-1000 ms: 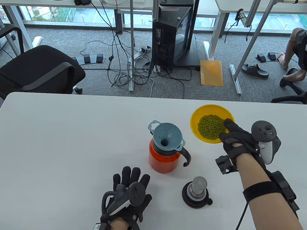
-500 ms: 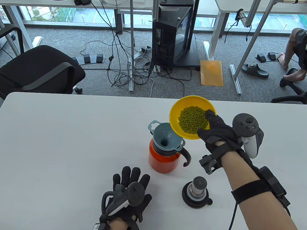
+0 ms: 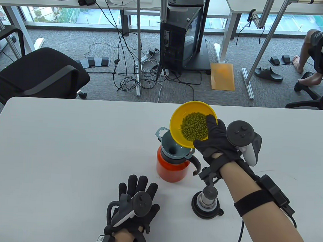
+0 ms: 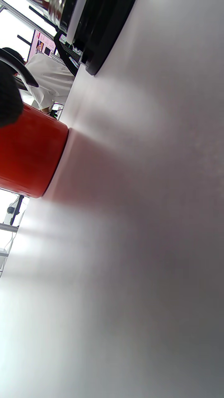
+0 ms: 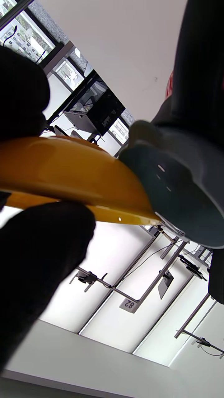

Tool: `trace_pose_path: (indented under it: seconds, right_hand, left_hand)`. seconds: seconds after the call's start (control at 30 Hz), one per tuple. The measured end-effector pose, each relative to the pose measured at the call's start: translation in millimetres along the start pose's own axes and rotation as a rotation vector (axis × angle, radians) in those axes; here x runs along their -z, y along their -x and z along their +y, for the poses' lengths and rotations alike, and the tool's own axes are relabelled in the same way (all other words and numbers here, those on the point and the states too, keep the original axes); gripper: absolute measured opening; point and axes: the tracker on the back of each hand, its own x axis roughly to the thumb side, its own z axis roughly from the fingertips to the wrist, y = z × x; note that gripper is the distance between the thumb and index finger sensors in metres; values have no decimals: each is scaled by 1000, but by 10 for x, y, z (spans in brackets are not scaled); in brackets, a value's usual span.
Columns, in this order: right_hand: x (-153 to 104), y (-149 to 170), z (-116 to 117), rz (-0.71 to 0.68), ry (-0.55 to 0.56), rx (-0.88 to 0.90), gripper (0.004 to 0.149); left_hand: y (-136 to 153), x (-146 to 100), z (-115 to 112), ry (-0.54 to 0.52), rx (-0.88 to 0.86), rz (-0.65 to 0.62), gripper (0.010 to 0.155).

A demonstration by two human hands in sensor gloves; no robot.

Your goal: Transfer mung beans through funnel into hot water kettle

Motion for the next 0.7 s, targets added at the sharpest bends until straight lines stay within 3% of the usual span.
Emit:
trace_pose_path:
  seconds: [0.7]
  right_hand:
    - [-151, -190, 292, -196, 16, -357, 106]
  left_hand:
    - [7, -1, -2, -2, -16, -10, 77]
